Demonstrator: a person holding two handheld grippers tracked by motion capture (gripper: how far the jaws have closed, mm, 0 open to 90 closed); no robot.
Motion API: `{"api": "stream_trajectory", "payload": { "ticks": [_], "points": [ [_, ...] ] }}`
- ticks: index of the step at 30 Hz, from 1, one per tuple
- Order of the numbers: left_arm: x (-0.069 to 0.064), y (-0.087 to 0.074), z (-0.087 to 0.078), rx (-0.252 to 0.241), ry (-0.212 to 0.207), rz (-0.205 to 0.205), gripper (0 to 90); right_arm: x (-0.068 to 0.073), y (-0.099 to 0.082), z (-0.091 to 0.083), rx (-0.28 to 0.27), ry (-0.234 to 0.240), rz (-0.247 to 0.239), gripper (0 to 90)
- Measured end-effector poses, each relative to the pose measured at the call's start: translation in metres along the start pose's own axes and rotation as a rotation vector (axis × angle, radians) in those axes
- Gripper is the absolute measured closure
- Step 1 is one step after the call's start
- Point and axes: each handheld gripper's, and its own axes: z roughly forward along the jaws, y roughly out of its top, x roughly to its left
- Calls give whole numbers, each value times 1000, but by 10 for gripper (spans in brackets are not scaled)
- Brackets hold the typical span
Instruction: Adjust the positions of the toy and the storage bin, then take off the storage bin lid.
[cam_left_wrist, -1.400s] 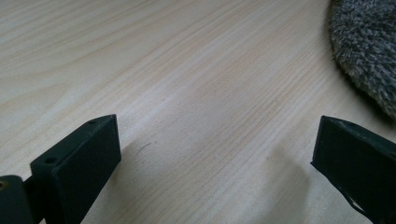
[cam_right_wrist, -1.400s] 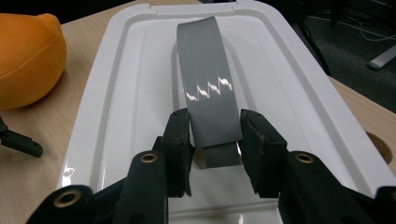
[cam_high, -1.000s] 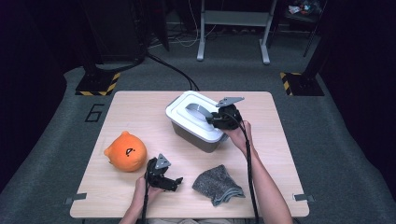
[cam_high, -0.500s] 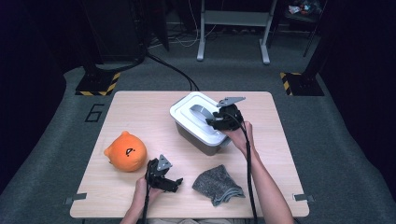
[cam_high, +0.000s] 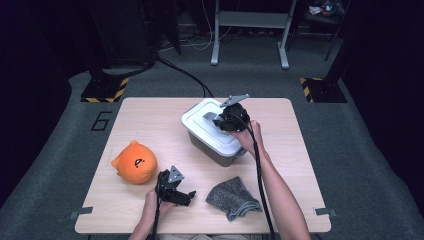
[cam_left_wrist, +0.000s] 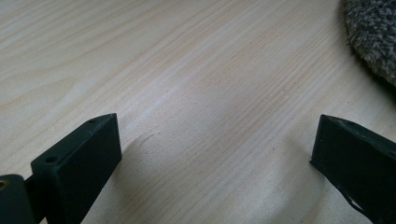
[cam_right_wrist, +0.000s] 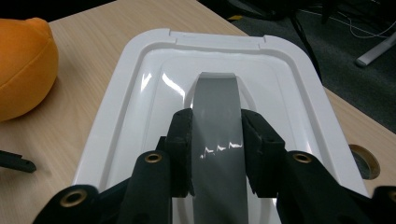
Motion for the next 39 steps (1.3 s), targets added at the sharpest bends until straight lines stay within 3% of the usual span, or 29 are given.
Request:
{"api": "stream_trajectory", "payload": {
  "ticks": [7,14,21,34,39],
  "points": [
    [0,0,0,0,0,0,13,7,0,-2,8,-29,63,666],
    [0,0,0,-3,1,-5,13,16,0,-3,10,-67,88,665],
    [0,0,0,-3,1,-4,13,21,-1,-4,11,-75,121,666],
    [0,0,0,-3,1,-5,13,20,-2,-4,-2,-79,87,667],
    [0,0,0,0,1,-1,13,21,-2,-6,-15,-75,102,667]
  ]
}}
